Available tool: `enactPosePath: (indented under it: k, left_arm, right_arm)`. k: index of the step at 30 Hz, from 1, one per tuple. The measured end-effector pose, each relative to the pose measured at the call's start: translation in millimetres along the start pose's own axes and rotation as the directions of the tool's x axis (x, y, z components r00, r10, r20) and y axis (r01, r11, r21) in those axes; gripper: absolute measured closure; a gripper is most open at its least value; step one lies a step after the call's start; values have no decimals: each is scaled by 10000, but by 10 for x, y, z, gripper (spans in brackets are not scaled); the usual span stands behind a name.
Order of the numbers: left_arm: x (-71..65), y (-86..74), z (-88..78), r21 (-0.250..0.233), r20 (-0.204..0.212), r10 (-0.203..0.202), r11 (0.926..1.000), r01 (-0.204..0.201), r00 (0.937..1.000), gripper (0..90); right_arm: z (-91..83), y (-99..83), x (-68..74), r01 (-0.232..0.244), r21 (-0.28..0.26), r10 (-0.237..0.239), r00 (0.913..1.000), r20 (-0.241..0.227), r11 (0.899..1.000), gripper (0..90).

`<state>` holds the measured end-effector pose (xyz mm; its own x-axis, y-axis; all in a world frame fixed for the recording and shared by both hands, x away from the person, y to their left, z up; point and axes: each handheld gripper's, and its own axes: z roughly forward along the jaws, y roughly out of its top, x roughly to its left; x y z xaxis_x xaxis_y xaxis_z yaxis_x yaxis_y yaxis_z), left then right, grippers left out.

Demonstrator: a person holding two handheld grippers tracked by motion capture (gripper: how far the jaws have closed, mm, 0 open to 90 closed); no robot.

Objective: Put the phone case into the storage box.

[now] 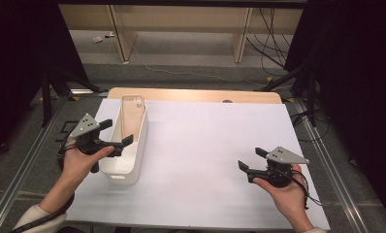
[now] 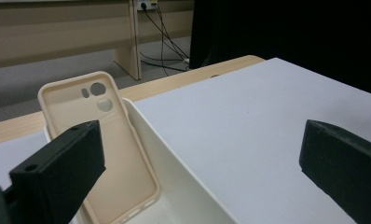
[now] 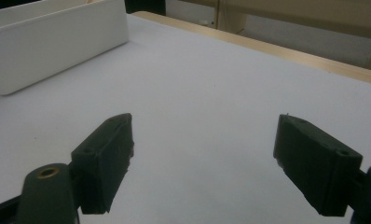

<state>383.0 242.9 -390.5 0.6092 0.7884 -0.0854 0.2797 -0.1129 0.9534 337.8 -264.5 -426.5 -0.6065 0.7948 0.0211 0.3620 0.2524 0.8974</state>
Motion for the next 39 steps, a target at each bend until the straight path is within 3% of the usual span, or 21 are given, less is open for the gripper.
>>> enactPosePath:
  k: [2, 4, 8, 25, 28, 32, 36, 39]
  left_arm:
    - [-45, -19, -23, -51, 55, 21, 10000, -21, 10000, 0]
    - [-80, -39, -49, -77, 81, 57, 10000, -56, 10000, 0]
    - [-148, -80, -95, -184, 83, 89, 9998, -88, 9999, 0]
    - [-391, -238, -204, -304, 486, 515, 9983, -501, 9975, 0]
    - [-417, -269, -221, -333, 511, 614, 9977, -598, 9968, 0]
    - [-451, -319, -237, -365, 571, 718, 9969, -698, 9958, 0]
    - [-484, -367, -256, -277, 595, 696, 9973, -681, 9958, 0]
    - [-513, -400, -278, -269, 659, 681, 9974, -664, 9955, 0]
  right_arm:
    - [-9, 2, 2, -73, -16, 73, 10000, -9, 10000, 210]
    - [-19, 2, -18, 185, 1, -185, 9997, 148, 9998, 210]
    - [-8, -13, -8, -94, -161, 93, 10000, -31, 9998, 210]
    - [-56, -8, -3, -94, 91, 95, 10000, -23, 9999, 210]
    - [-12, -27, 6, -88, -274, 86, 9999, -78, 9996, 209]
    - [-47, -18, 10, -78, 138, 78, 10000, -43, 9999, 209]
    - [-31, -29, 11, -58, -91, 58, 10000, -18, 9999, 209]
    - [-54, -26, 9, 9, 87, -9, 10000, -19, 10000, 209]
